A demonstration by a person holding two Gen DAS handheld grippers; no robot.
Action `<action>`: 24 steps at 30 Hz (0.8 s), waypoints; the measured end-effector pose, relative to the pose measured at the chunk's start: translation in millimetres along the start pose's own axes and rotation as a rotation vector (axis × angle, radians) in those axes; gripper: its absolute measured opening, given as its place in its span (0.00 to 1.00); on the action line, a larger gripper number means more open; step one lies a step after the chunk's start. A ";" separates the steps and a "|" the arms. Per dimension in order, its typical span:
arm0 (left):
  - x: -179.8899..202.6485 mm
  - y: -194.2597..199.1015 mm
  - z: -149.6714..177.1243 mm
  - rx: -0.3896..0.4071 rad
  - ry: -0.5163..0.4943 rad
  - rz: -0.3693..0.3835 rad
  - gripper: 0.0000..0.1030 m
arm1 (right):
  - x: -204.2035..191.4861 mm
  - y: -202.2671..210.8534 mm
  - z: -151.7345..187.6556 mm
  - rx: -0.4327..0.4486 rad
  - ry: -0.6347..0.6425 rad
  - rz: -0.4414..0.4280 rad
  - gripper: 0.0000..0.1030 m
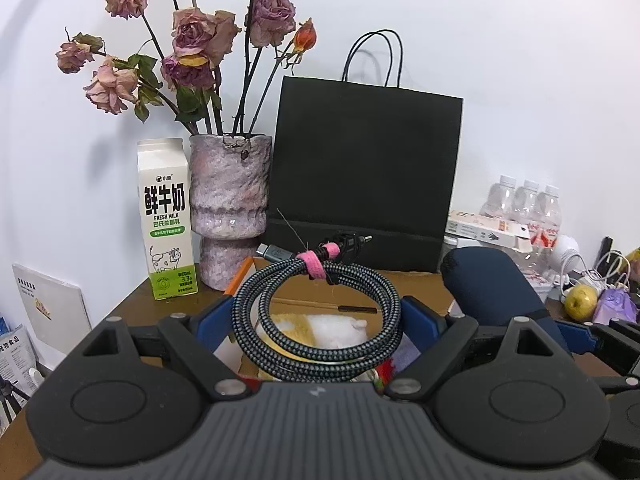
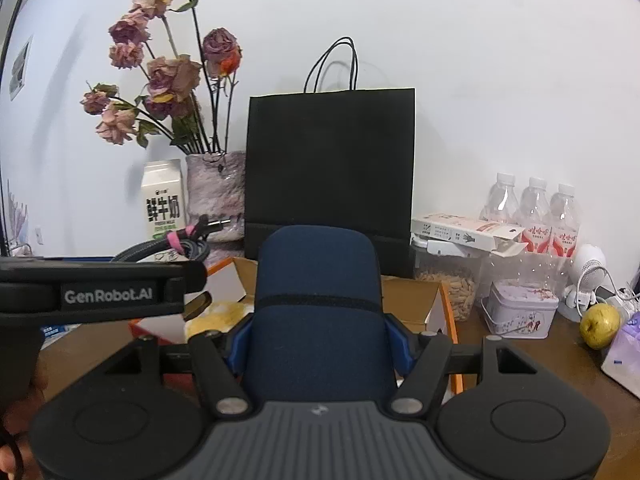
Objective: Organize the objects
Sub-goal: 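Carry the cable and navy case with both tools over the box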
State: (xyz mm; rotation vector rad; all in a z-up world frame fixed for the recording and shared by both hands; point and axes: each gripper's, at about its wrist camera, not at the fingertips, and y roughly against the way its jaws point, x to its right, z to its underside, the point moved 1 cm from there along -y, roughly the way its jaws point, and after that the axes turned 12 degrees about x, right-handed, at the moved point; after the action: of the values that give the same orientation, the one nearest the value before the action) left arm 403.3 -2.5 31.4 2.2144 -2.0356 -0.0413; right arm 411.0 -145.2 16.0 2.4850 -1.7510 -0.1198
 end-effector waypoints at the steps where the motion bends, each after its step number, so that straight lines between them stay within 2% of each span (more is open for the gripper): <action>1: -0.2 -3.3 -0.6 0.001 0.000 -0.001 0.86 | 1.7 -3.7 -0.7 0.001 0.002 0.003 0.63; 24: 7.1 -82.4 2.8 -0.023 -0.038 -0.035 0.86 | 25.4 -87.2 0.6 -0.042 0.007 0.028 0.63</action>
State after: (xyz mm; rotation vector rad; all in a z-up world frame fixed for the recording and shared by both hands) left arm 485.2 -3.3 19.6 2.2520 -2.0053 -0.1098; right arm 500.9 -140.0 4.2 2.4287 -1.7608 -0.1439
